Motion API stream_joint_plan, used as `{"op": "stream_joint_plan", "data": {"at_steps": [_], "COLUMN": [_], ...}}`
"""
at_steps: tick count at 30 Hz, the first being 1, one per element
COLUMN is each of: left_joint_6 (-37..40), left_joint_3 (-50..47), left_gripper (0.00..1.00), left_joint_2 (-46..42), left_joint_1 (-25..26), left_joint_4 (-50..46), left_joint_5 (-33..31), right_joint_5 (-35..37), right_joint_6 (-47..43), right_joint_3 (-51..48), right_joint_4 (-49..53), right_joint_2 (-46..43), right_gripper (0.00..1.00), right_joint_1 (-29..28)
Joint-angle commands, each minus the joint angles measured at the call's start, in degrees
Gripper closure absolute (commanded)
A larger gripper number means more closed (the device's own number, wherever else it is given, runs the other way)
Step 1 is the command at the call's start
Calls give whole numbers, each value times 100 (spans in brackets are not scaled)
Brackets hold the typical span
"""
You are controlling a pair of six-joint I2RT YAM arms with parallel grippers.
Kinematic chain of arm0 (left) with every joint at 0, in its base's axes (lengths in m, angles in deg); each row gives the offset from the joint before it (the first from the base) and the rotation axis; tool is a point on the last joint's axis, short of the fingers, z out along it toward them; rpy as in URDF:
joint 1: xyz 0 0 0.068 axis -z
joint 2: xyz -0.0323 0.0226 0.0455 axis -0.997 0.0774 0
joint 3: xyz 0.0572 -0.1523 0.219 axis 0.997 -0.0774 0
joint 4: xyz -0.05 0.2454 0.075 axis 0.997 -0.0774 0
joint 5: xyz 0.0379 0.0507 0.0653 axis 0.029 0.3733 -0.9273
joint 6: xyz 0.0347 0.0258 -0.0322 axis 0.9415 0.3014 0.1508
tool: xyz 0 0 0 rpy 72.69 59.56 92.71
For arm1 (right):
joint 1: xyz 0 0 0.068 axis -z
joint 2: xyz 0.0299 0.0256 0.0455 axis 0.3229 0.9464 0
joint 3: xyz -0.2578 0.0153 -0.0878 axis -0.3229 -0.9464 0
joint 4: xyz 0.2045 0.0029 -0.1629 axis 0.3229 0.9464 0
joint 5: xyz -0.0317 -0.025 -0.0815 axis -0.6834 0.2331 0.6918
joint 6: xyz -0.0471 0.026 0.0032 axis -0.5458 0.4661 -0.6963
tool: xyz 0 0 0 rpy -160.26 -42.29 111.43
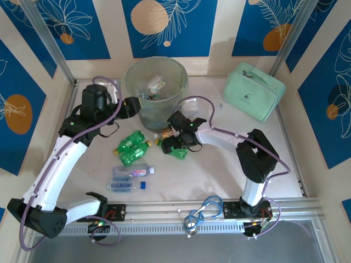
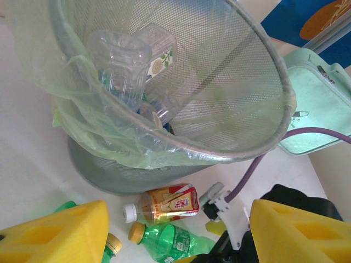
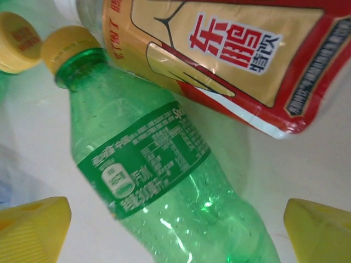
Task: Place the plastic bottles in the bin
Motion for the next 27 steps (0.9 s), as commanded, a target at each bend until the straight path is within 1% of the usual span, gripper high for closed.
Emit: {"op": "stream_joint_plan", "data": {"at_steps": [1,7,14,19,23,27], "left_joint_6": [-75,-104,-142,-153,-181,-216], "left_joint_3": [-55,-156,-273,-325,-326,-316], "left_gripper": [32,32,33,33,32,32], "left_joint_2": [-46,-28,-86,-143,-151,-169], "left_joint_1": [-121,-197,-259,-300,-307,-314], "left_joint_4": [178,270,302,307,328,328], "left_joint_5": [141,206,247,244,288,299], "right_joint_5": [99,201,260,229,255,300], "right_joint_6": [-295,-226,-188,-119,-69,-32], "right_joint_3": [203,249,274,178,77,-5], "right_joint_4": [208,322,421,377,331,324], "right_joint_2": [251,450,658,553,395,227], "right_gripper": [1,3,8,18,28,32], "right_joint_1": [-174,-361,-403,-460,-520,-573]}}
